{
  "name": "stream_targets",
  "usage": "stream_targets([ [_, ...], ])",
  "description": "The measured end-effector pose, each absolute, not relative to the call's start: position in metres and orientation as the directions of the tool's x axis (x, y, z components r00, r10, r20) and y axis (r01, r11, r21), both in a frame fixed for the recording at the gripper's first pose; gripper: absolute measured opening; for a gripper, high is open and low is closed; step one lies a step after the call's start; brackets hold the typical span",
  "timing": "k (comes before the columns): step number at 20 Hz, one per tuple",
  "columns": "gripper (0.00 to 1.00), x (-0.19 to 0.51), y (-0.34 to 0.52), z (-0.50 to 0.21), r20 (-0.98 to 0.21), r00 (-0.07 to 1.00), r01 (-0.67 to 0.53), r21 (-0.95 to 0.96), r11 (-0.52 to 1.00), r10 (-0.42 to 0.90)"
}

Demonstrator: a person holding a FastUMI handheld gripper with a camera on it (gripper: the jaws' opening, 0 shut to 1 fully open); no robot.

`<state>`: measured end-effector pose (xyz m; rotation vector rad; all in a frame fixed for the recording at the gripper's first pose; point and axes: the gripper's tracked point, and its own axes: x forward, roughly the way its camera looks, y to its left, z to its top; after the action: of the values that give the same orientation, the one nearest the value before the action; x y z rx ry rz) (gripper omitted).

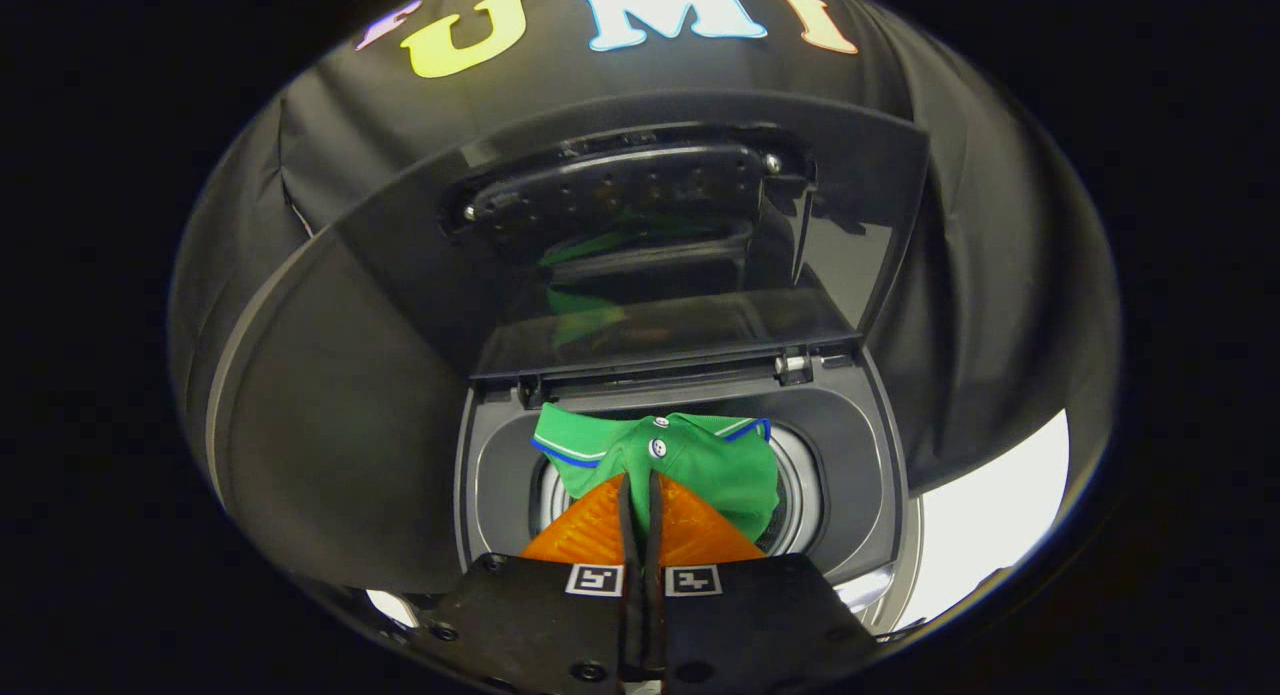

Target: Put the clothes into the washing machine and then close the washing machine lid.

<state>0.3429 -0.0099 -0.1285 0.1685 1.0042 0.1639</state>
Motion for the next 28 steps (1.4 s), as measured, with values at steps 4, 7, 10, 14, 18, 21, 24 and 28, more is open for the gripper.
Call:
stream_targets([
  [4, 0.01, 0.346, -0.008, -0.154, -0.85, 0.485, -0.046, 0.211, 0.976, 0.207],
  [7, 0.02, 0.348, -0.006, -0.168, -0.861, 0.47, -0.026, 0.208, 0.978, 0.196],
  [10, 0.02, 0.353, -0.002, -0.179, -0.863, 0.472, -0.018, 0.197, 0.98, 0.182],
  [14, 0.02, 0.356, 0.0, -0.196, -0.867, 0.47, -0.021, 0.174, 0.985, 0.163],
  [18, 0.02, 0.352, -0.003, -0.209, -0.882, 0.445, -0.017, 0.165, 0.986, 0.156],
  [21, 0.02, 0.351, -0.004, -0.213, -0.885, 0.442, -0.018, 0.159, 0.987, 0.15],
  [24, 0.02, 0.353, -0.005, -0.213, -0.883, 0.447, -0.015, 0.154, 0.988, 0.144],
  [28, 0.22, 0.352, 0.003, -0.219, -0.89, 0.418, -0.009, 0.197, 0.98, 0.182],
])
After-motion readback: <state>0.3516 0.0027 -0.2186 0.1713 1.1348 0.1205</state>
